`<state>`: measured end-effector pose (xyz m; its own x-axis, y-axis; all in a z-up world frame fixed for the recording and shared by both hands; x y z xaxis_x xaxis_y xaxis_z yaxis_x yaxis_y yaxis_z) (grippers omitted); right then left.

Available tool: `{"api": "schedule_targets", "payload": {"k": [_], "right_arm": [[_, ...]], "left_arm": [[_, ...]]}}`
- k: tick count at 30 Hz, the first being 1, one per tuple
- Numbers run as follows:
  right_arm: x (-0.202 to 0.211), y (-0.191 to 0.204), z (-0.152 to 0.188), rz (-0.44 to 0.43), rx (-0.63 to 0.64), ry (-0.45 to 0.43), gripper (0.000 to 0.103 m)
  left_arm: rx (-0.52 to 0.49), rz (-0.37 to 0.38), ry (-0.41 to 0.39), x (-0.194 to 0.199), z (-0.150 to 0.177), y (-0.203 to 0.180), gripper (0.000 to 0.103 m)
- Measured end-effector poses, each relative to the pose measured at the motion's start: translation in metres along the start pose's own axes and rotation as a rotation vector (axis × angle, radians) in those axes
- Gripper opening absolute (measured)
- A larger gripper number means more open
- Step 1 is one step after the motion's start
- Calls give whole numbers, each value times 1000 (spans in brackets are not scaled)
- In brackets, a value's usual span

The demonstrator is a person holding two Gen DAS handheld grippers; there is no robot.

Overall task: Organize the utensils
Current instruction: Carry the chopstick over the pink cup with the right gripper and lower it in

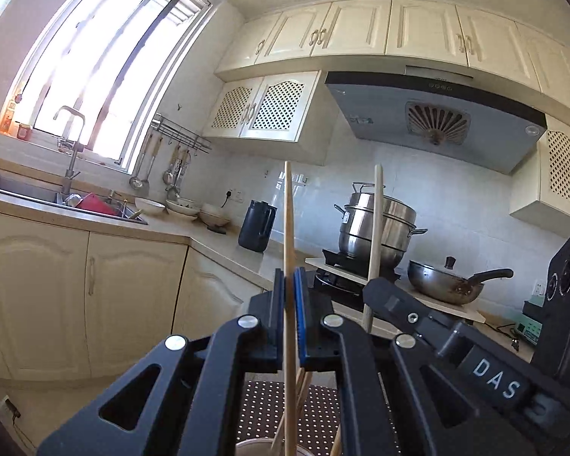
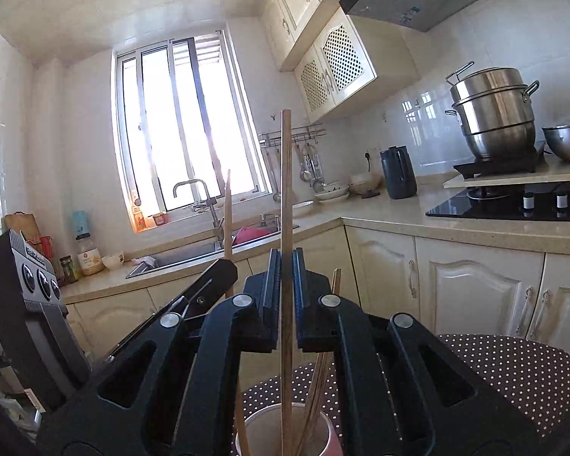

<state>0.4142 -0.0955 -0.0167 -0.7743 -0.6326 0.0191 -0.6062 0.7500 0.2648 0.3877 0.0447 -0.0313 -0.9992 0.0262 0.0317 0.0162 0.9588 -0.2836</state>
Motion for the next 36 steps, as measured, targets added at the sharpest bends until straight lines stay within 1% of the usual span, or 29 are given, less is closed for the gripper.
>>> {"api": "schedule_targets", "payload": {"k": [6,13,17,25,30,34,36], "right_arm": [[-10,-8,18,-9,-6,34,7],[4,-6,31,-2,13,71,7],[17,-1,34,8,38,92,7],[40,10,49,27,83,147,7],[46,14,61,43,76,181,7],[45,15,73,54,73,219,7],[43,15,78,60,69,239,7]], "left_arm": [[5,-17,25,-9,18,9,5],[-7,-40,53,-5,34,13,5],[-14,-43,72,5,41,15,5],[-71,-45,100,34,50,10,6],[-105,-52,120,49,55,6,6],[-129,-55,164,52,62,4,6],[-145,-60,168,55,65,4,6]]}}
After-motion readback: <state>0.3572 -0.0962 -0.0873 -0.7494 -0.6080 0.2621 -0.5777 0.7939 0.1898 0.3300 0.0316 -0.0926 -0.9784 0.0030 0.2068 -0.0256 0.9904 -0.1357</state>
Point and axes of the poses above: each gripper's, at about its wrist camera, not at the fingertips, and x roughly against the way its jaws point, y to its left, z to its underside, the point moved 3 cm from there along -x, roughly the way its jaws point, and after that the axes turned 7 degrees about -z, right-handed, at the moved point
